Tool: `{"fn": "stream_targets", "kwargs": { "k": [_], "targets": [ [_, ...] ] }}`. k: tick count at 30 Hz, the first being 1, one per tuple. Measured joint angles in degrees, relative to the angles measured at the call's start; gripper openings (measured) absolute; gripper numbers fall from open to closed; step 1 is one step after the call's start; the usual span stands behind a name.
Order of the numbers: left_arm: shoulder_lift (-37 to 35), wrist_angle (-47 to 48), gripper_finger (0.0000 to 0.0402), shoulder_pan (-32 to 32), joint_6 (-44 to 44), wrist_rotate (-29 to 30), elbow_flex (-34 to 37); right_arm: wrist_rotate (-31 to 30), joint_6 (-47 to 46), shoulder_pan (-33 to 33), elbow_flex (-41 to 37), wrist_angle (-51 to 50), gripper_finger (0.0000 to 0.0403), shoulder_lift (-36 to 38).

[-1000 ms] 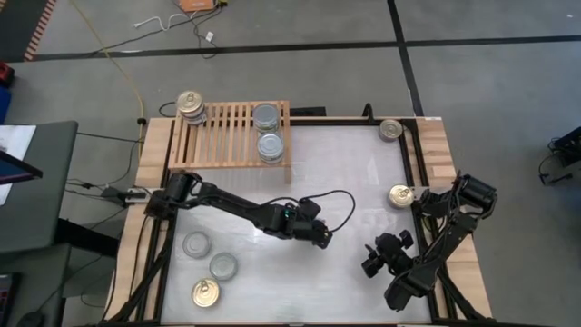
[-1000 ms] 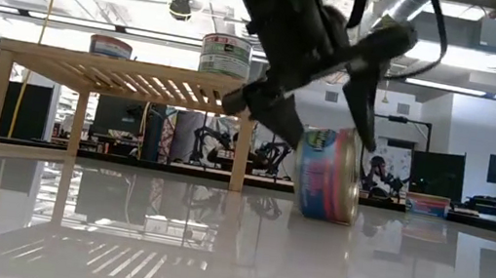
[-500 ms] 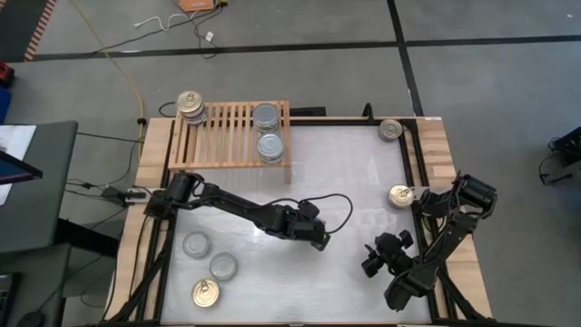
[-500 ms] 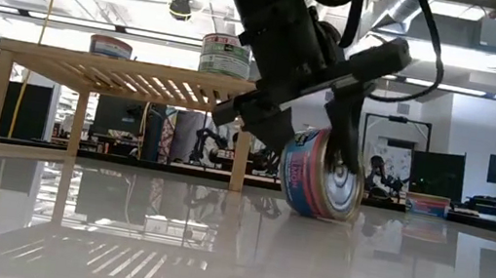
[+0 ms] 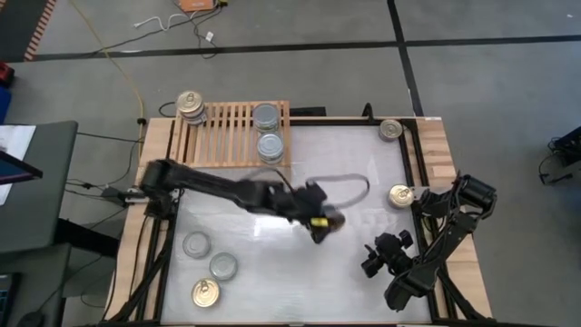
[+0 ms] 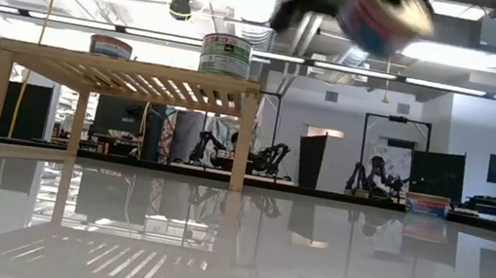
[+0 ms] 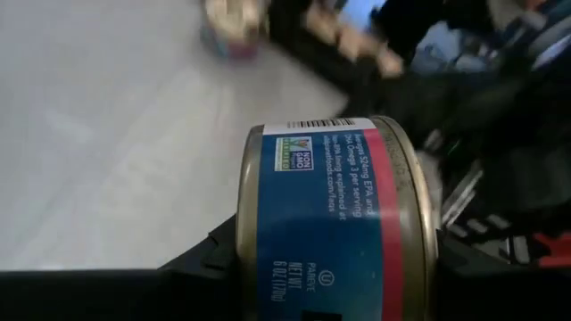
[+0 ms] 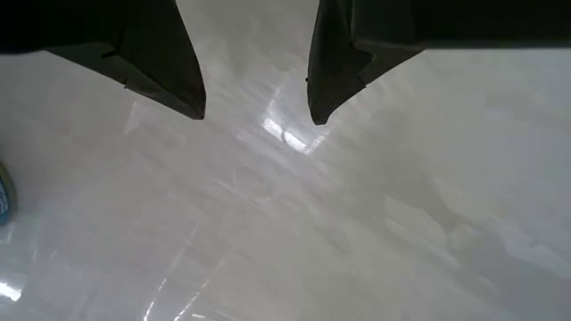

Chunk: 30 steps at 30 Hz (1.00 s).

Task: Stack canned seafood by type on shelf
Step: Put the blue tuna can on the shelf

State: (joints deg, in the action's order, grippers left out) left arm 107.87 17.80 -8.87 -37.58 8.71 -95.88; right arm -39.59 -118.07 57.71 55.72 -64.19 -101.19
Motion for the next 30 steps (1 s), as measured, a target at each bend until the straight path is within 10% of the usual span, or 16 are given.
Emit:
{"fn": "stream_targets", "kwargs": {
  "k": [8, 21, 30],
  "targets": [
    [-22.86, 6.64, 0.0171, 5.94, 2.49, 4.74, 9.88, 0.09, -0.02, 0.00, -0.02, 0.22, 0.0221, -2.36],
    [-65.24, 2.35, 0.0171, 17.80, -19.49, 27.72, 46.27, 0.28, -0.01, -0.56, -0.02, -0.10, 0.0221, -2.36],
    [-78.75, 2.47, 0.0171, 23.91, -32.44, 41.85, 60.04, 0.24, 1.53, -2.97, -0.02, -0.29, 0.0221, -2.34]
  ]
}}
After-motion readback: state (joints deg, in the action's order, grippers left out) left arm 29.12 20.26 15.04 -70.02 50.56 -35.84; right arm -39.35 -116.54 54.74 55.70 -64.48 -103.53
